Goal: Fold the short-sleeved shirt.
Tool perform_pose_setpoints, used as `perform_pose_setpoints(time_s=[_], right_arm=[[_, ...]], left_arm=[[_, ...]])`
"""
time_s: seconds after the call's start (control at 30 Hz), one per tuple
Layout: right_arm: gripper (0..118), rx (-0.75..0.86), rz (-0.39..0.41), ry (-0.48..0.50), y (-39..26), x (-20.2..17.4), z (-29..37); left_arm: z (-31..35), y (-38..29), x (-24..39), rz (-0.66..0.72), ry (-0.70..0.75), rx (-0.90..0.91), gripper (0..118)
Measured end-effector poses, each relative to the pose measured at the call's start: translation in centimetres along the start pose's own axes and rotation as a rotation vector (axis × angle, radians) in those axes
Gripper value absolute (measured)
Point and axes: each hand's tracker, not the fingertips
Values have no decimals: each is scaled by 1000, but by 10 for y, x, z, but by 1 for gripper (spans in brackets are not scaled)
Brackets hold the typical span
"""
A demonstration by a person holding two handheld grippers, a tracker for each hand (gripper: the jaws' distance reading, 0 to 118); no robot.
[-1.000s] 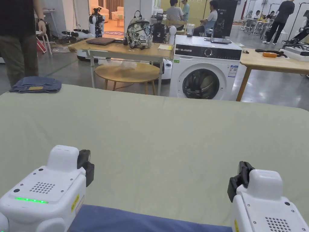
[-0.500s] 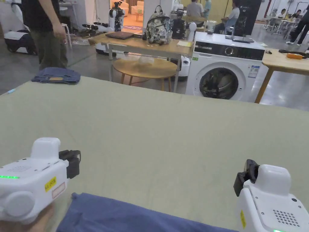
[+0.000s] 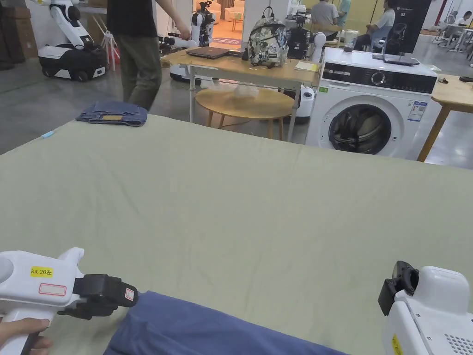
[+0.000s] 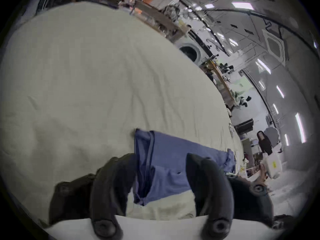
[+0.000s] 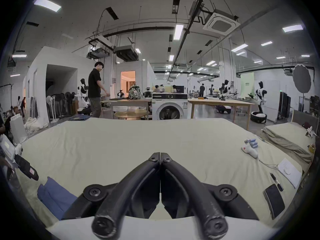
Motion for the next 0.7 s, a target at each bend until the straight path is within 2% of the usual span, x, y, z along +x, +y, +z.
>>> perform_pose_setpoints(time_s=[0.03, 0.2, 0.33, 0.4, 0.43, 0.47, 0.5, 0.53, 0.57, 0.63, 0.7], right_arm=[[0, -8, 0, 1, -1, 0, -1], [0, -27, 1, 2, -6, 1, -1], [0, -39, -3, 0, -9, 3, -2], [0, -44, -7, 0, -10, 3, -2], [0, -48, -7, 1, -11, 3, -3], [0, -52, -7, 2, -12, 3, -3], [0, -56, -9, 3, -13, 4, -4], [0, -60, -10, 5, -14, 4, -6], [0, -63, -11, 7, -15, 5, -7], [0, -70, -8, 6, -16, 5, -8], [0, -75, -9, 8, -19, 8, -11]], left_arm=[[-5, -6, 4, 43, -40, -31, 70], [-43, -4, -22, 212, -138, -157, 71], [-63, -12, -22, 234, -263, -150, 71], [-71, -17, -20, 244, -272, -152, 71], [-69, -25, -4, 232, -270, -153, 65], [-72, -29, 3, 208, -253, -165, 55], [-76, -33, 9, 173, -210, -186, 39], [-79, -37, 14, 147, -160, -204, 18], [-78, -32, 8, 147, -156, -188, 11], [-72, -33, 10, 175, -186, -145, 7], [-66, -29, 6, 147, -167, -113, 4]])
